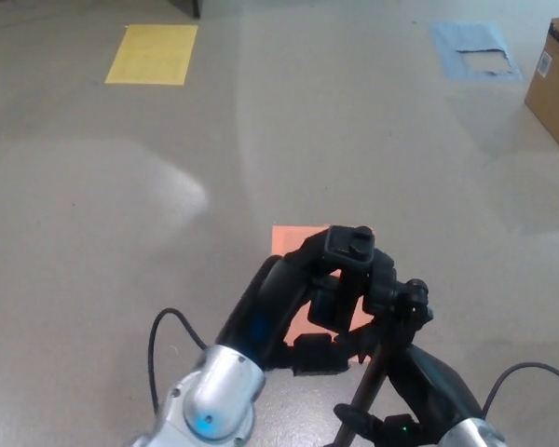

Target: A phone stand is kept on the floor and the robot uses both its hands to grab it and uses its left hand to extend the phone stand by pulling it upwards

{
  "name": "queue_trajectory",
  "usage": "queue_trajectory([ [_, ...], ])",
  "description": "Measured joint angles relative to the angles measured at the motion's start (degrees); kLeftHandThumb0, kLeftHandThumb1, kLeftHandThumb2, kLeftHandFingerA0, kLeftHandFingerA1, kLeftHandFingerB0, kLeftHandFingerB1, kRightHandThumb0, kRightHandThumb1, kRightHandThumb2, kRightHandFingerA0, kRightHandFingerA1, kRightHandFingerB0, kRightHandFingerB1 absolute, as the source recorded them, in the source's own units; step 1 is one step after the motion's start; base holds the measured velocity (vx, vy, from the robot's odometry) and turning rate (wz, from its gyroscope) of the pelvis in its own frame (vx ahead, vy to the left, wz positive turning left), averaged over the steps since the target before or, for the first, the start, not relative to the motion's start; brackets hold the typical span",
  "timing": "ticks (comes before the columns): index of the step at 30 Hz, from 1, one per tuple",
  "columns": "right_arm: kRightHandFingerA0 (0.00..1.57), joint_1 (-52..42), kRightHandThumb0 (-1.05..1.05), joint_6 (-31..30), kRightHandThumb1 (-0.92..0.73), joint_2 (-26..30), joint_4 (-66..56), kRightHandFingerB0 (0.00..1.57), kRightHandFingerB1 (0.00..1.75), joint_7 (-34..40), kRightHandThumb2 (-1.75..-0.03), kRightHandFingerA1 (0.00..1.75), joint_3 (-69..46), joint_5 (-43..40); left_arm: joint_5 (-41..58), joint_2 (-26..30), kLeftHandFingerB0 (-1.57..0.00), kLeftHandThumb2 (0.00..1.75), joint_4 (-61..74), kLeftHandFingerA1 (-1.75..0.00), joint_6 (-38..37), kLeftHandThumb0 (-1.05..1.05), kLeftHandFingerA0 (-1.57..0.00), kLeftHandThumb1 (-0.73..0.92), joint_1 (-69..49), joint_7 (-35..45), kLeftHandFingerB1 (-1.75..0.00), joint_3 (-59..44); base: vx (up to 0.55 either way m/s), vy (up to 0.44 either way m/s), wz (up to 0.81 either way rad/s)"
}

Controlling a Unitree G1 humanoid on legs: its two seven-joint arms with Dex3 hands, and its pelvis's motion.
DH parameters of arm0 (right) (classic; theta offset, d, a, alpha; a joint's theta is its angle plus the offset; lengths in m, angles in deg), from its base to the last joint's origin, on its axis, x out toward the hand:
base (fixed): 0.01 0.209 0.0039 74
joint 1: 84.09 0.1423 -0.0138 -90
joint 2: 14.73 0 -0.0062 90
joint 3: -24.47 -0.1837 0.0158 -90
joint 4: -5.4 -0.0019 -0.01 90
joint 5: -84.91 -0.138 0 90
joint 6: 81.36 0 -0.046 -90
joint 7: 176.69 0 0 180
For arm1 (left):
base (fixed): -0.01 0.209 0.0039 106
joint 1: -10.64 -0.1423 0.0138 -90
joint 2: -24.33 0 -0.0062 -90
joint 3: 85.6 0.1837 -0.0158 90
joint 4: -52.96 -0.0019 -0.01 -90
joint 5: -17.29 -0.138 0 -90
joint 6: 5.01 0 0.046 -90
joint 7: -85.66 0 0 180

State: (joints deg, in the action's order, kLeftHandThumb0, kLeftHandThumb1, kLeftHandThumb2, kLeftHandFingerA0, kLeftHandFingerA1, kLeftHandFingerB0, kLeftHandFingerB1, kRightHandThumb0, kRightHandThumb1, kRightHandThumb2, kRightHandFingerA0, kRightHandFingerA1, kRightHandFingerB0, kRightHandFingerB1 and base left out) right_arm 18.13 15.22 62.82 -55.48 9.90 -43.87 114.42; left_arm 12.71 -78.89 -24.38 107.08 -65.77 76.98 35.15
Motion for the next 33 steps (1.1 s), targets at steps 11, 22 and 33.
queue_trajectory([
  [11,1.48,3.1,-0.32,4.2,-0.41,-2.6,8.5,1.38,1.59,5.7,-1.0,1.62,-2.7,-1.4,-3.5,-5.8,-0.85,0.7,-5.1,-1.7,-4.6,-0.01,-1.19,0.64,0.8,-3.2,-1.51,-2.4,0.0,0.0,0.0],
  [22,1.28,1.3,-0.23,7.7,-0.56,-8.5,10.1,1.2,1.75,6.8,-0.73,1.75,-8.0,-7.7,-4.9,-8.1,-0.8,0.64,-5.0,-1.7,-5.2,-0.01,-1.14,0.68,1.6,-3.0,-1.5,-4.8,0.0,0.0,0.0],
  [33,1.12,0.1,-0.36,10.1,-0.65,-9.1,12.3,0.99,1.75,8.8,-0.59,1.75,-8.4,-9.4,-5.5,-9.6,-0.71,0.6,0.1,-1.75,-5.4,0.08,-0.88,0.64,8.5,-0.4,-1.75,-7.7,0.0,0.0,0.0],
])
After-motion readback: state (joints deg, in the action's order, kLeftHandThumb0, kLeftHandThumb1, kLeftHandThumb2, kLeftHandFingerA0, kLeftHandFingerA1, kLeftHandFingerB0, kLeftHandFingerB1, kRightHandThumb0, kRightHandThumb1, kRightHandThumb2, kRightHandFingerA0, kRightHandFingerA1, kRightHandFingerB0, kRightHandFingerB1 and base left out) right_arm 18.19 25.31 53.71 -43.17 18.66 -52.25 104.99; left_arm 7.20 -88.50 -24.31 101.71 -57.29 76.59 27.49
